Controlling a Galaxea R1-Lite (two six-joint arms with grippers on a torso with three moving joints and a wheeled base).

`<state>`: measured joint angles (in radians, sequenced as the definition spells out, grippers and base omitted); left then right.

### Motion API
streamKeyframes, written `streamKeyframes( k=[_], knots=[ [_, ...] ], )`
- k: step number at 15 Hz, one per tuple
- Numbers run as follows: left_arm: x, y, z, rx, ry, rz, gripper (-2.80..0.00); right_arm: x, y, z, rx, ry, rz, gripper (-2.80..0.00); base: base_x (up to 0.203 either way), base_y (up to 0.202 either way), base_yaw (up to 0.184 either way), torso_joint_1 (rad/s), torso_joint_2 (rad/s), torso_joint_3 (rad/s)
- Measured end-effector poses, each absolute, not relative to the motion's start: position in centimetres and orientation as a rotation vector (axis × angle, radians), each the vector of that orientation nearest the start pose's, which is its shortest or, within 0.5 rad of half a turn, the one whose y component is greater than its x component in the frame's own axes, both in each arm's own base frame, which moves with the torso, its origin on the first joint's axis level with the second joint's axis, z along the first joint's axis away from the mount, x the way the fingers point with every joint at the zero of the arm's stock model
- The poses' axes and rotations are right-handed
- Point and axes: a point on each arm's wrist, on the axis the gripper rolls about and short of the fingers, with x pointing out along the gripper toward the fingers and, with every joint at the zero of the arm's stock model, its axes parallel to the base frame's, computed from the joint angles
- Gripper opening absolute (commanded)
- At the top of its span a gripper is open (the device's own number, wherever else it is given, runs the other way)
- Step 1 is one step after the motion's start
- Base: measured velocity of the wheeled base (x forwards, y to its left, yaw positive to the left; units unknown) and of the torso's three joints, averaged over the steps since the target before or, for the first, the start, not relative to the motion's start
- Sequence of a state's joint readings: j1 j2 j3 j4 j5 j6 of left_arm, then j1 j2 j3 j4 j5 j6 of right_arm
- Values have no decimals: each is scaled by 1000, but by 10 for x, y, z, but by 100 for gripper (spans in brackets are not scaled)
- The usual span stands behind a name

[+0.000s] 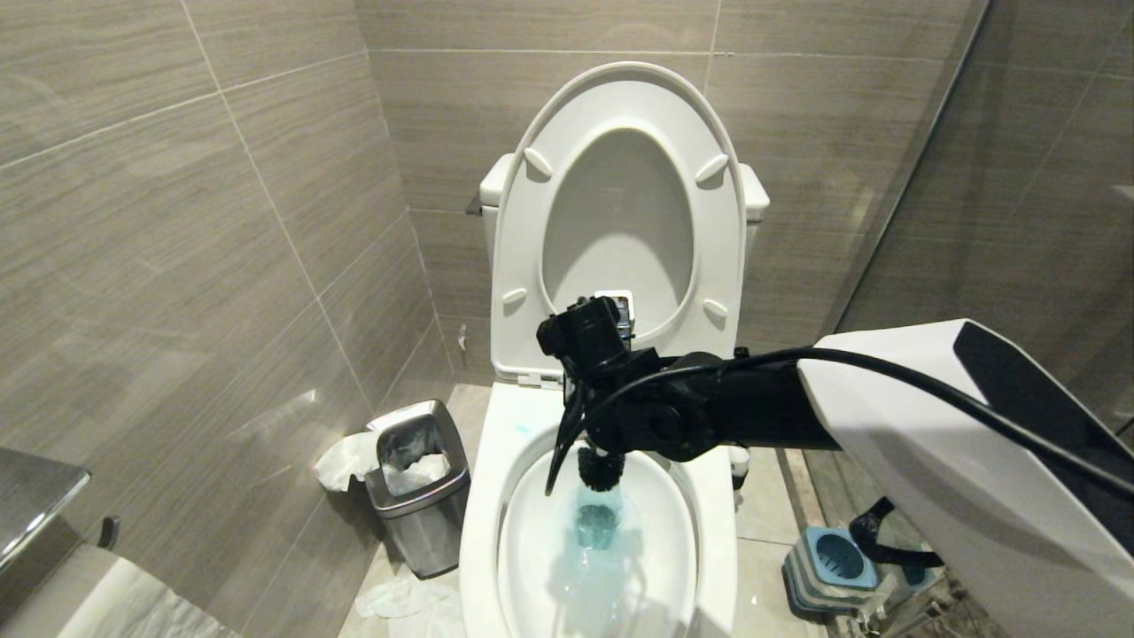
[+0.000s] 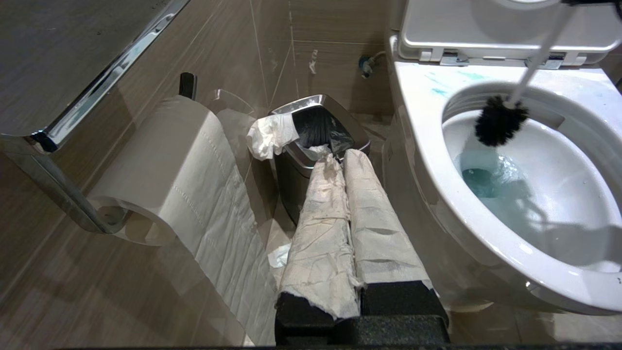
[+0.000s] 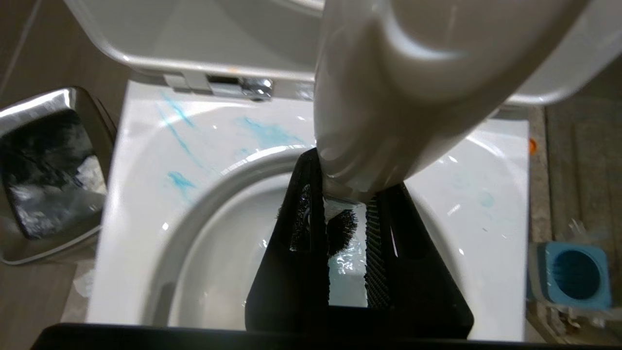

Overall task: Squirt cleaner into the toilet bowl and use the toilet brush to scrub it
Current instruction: Scrub the toilet bowl

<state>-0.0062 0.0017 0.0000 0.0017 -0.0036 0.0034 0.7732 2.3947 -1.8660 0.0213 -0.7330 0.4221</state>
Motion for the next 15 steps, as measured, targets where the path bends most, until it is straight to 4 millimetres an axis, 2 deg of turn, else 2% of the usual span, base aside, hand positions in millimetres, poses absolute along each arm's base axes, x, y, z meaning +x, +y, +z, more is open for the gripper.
streamKeyframes(
  k=[1,4,7,11,15],
  knots=[
    [-23,0,75,3,3,-10,-280,361,345,128,31,392,-26,-280,0,0,0,0,0,0],
    [-23,0,75,3,3,-11,-280,339,378,115,1,403,49,-280,0,0,0,0,0,0],
    [-23,0,75,4,3,-10,-280,314,396,114,-22,421,101,-280,0,0,0,0,0,0],
    [-23,0,75,4,3,-10,-280,280,394,113,-58,487,123,-280,0,0,0,0,0,0],
    [-23,0,75,4,4,-10,-280,247,367,110,-90,560,107,-280,0,0,0,0,0,0]
  ],
)
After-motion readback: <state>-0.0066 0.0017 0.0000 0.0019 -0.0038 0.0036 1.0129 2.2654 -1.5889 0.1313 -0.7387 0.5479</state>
